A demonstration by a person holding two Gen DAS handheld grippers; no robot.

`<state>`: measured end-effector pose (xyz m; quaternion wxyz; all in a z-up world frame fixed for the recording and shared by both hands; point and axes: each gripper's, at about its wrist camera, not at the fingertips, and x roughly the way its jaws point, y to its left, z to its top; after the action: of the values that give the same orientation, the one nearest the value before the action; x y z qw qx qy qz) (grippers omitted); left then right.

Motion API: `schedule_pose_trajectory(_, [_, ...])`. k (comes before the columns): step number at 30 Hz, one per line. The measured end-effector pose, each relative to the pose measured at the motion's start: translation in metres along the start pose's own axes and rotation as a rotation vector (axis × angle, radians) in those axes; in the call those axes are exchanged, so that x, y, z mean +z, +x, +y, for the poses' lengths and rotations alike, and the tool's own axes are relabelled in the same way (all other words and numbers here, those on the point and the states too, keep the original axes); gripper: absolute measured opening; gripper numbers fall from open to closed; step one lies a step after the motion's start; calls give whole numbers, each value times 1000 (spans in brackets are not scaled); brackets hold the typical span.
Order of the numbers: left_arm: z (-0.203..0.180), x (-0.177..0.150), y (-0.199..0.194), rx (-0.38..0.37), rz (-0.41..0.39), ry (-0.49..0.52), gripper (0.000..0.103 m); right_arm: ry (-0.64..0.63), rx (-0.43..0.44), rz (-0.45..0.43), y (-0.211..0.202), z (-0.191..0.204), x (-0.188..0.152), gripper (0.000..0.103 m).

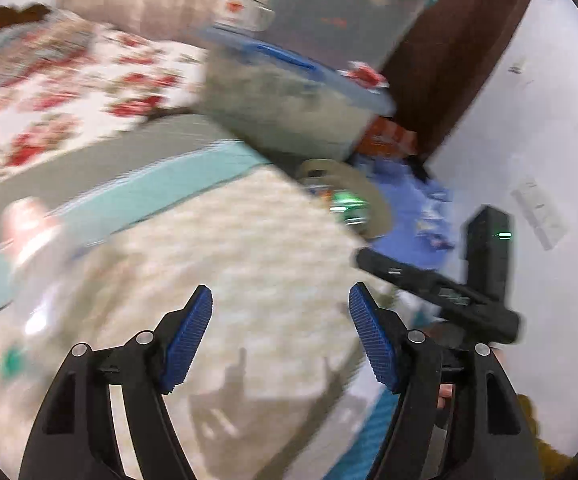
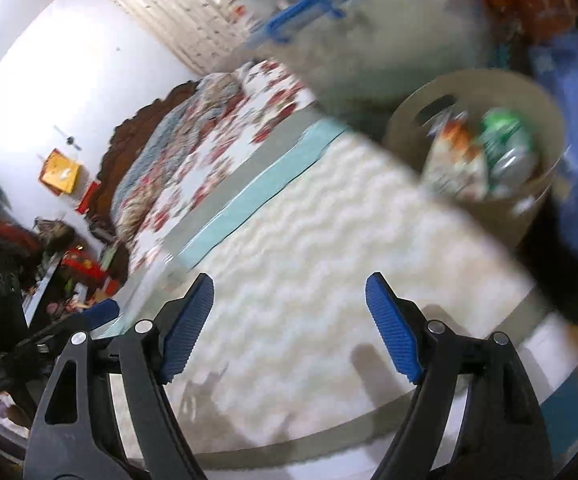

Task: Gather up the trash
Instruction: 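Move both open tools back toward the bed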

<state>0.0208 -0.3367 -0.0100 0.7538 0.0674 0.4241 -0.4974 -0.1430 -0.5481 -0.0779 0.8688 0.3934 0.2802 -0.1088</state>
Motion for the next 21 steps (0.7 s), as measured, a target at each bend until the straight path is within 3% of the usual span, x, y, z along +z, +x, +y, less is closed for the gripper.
schedule_pose_trajectory(5, [21,-40,-37,198,-38,17,67,18,-39,-65,-21,41,-69,79])
schedule_pose_trajectory(11, [31,-64,-67,321,-95,41,67,-21,-211,-104,-63,78,-112,88])
schedule_pose_trajectory(16, [28,-74,-83,345,-136,59,68,17,-317,-252,-107,98,-131,96])
schedule_pose_trajectory(21, [20,-77,-95,345,-160,86,70,9,-361,-298,-120,113,-139,97])
